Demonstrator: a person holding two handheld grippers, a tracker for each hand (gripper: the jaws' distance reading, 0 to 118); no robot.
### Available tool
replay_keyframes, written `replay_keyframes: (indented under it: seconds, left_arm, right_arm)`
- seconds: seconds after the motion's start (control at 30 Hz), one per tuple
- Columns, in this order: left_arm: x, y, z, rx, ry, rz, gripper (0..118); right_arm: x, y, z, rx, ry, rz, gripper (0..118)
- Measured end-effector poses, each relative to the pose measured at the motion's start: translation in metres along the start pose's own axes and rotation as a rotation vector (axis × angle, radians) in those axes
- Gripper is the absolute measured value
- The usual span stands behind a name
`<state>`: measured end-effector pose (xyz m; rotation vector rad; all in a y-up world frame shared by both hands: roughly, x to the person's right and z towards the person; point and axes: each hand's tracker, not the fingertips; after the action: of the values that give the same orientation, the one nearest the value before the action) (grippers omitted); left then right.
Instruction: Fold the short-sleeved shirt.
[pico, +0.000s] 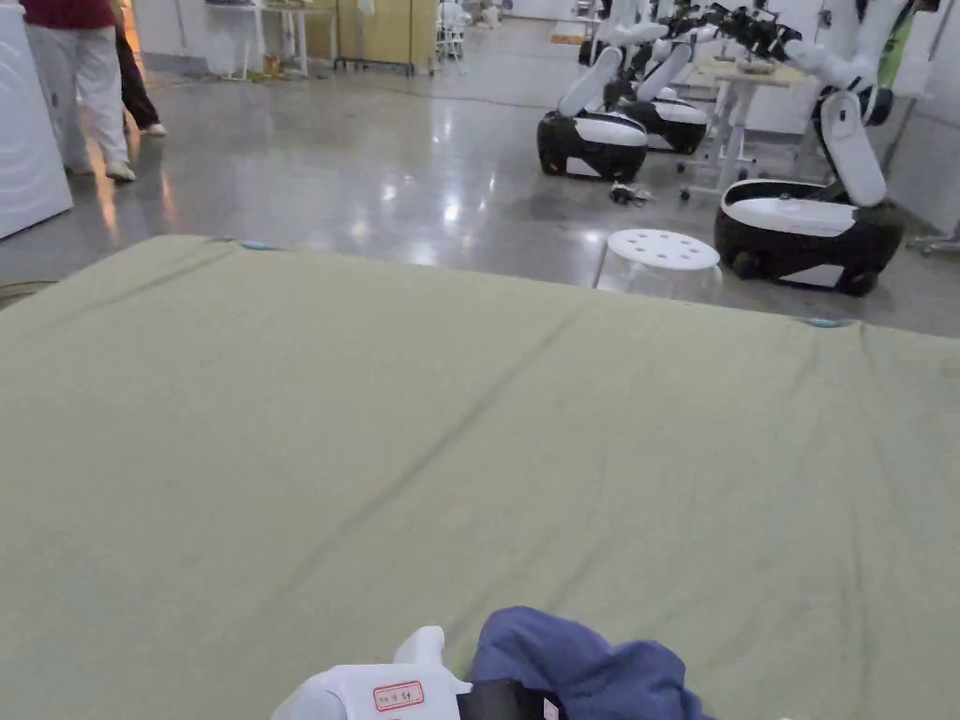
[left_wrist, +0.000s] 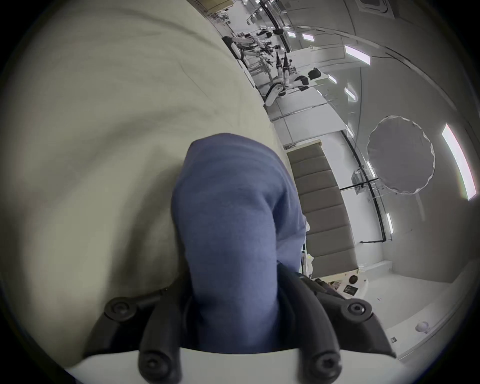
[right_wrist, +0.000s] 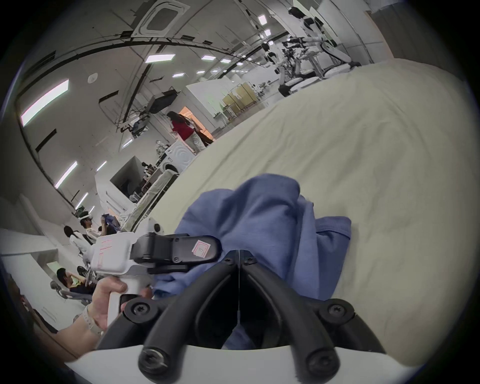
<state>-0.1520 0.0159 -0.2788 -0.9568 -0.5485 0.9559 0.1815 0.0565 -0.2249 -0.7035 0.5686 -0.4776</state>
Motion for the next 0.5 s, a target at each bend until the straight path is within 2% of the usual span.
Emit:
replay_keyframes:
  seconds: [0.17, 0.23, 0.37, 0.5]
  left_arm:
    - [-0.033, 0.033, 0.083, 0.037, 0.087, -0.056, 24]
    - [-0.060, 0.057, 0.131, 0.087, 0.145, -0.069, 24]
    - [-0.113, 0.106, 0.244, 0.211, 0.257, -0.008, 24]
    - [-0.157, 0.148, 0.340, 0.227, 0.353, -0.037, 24]
  right_arm:
    - [-0.022, 0.008, 0.010, 0.009, 0.014, 0.052, 4]
    - [-0.031, 0.009, 0.008, 0.003, 0.019, 0.050, 4]
    - [-0.049, 0.006, -0.004, -0.010, 0.013, 0.052, 5]
    - [-0.060, 0.000, -0.018, -0.018, 0.021, 0.032, 5]
